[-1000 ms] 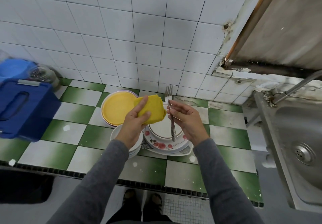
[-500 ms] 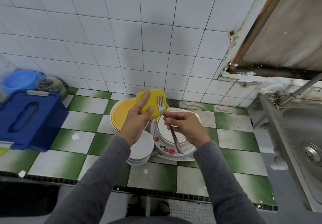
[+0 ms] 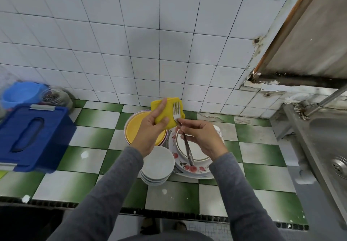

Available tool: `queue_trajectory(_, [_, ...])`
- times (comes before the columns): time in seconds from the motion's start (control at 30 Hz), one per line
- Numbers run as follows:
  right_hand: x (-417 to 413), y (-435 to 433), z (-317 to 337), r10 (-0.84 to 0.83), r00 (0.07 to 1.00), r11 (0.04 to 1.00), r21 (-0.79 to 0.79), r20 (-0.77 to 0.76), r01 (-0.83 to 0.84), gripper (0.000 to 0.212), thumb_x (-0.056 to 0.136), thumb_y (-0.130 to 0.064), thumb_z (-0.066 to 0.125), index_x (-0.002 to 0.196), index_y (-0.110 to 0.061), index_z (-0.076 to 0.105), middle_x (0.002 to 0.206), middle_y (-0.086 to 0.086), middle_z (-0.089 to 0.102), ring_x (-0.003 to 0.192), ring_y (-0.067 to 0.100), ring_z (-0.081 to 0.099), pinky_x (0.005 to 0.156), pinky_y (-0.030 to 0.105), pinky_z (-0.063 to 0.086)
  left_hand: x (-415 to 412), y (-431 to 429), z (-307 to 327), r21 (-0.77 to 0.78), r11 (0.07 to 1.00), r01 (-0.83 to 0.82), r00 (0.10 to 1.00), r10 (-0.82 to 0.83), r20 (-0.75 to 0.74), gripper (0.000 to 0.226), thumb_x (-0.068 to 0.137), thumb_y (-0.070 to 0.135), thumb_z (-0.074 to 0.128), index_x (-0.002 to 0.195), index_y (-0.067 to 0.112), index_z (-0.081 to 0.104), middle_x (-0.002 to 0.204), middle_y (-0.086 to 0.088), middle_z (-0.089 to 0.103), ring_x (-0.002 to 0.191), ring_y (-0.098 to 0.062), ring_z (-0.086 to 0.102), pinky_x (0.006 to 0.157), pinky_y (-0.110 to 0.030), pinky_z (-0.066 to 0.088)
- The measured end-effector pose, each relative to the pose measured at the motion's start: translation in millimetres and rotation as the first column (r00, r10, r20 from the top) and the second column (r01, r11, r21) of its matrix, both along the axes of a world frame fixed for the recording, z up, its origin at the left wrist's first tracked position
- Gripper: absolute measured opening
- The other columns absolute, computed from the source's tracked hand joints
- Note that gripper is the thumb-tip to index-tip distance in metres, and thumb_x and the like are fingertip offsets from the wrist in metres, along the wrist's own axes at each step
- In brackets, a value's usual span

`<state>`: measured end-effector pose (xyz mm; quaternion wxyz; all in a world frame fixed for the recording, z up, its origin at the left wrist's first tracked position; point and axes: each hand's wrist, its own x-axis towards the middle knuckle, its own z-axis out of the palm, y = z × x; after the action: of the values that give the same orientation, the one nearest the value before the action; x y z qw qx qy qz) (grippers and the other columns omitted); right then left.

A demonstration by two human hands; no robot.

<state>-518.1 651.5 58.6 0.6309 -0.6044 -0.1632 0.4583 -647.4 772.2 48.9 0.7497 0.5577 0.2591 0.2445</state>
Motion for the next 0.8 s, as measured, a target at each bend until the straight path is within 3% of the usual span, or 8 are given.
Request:
queue_trajectory(0.13, [1, 8, 5, -0.02, 1.0, 1.0, 0.011, -0.004, 0.02, 0.031, 0.089, 0.013, 0.062, 0.116, 0.0, 0.07, 0.093, 0.009, 0.075, 0.074, 0.015, 0.071, 0.075, 0.026, 0.061, -1, 1, -2, 0.01, 1.0, 0.023, 1.0, -0.023, -0.014, 0.06, 0.097, -0.003, 0.052, 0.132, 0.046, 0.055, 0.139, 0.009, 0.057, 0.123, -0.013, 0.06, 0.099, -0.032, 0.052])
queue_trajectory(0.3, [-3, 8, 3, 0.01, 1.0, 1.0, -0.014, -0.007, -0.01, 0.03, 0.088, 0.012, 0.064, 0.114, -0.001, 0.071, 0.105, 0.017, 0.074, 0.083, 0.023, 0.071, 0.075, 0.025, 0.06, 1, 14, 7, -0.003, 1.0, -0.022, 1.0, 0.022, -0.005, 0.059, 0.097, -0.003, 0.052, 0.134, 0.043, 0.052, 0.124, 0.021, 0.062, 0.115, -0.005, 0.063, 0.099, -0.031, 0.052])
queue_trajectory(0.43, [1, 16, 8, -0.013, 1.0, 1.0, 0.027, -0.004, 0.013, 0.028, 0.089, 0.011, 0.063, 0.107, -0.007, 0.073, 0.093, 0.009, 0.076, 0.077, 0.017, 0.072, 0.074, 0.026, 0.06, -1, 5, 3, 0.033, 0.999, 0.041, 0.998, -0.039, -0.048, 0.059, 0.098, -0.001, 0.053, 0.133, 0.046, 0.053, 0.128, 0.023, 0.06, 0.118, -0.006, 0.061, 0.099, -0.03, 0.052])
queue_trajectory(0.53, [3, 18, 10, -0.005, 1.0, 0.999, 0.04, -0.004, 0.005, 0.028, 0.089, 0.011, 0.063, 0.107, -0.008, 0.073, 0.092, 0.008, 0.076, 0.076, 0.016, 0.072, 0.075, 0.025, 0.059, -1, 2, 2, 0.04, 0.998, 0.056, 0.997, -0.054, -0.06, 0.059, 0.098, -0.001, 0.054, 0.129, 0.05, 0.056, 0.133, 0.019, 0.059, 0.125, -0.012, 0.058, 0.105, -0.036, 0.049])
queue_trajectory(0.7, [0, 17, 7, 0.036, 0.998, 0.999, 0.006, 0.044, -0.037, 0.03, 0.088, 0.011, 0.064, 0.114, -0.002, 0.071, 0.101, 0.014, 0.075, 0.081, 0.02, 0.072, 0.084, 0.032, 0.061, -2, 15, 7, -0.014, 1.0, -0.017, 1.0, 0.017, -0.009, 0.059, 0.097, -0.003, 0.053, 0.133, 0.044, 0.054, 0.14, 0.008, 0.056, 0.123, -0.013, 0.059, 0.103, -0.037, 0.051])
queue_trajectory(0.8, [1, 22, 11, 0.019, 0.998, 1.0, 0.018, 0.059, -0.02, 0.031, 0.089, 0.011, 0.064, 0.117, -0.001, 0.07, 0.094, 0.007, 0.076, 0.076, 0.017, 0.072, 0.08, 0.028, 0.061, -2, 10, 7, 0.04, 0.999, 0.031, 0.999, -0.03, -0.034, 0.06, 0.098, -0.002, 0.053, 0.134, 0.045, 0.053, 0.129, 0.021, 0.061, 0.121, -0.009, 0.06, 0.104, -0.035, 0.05])
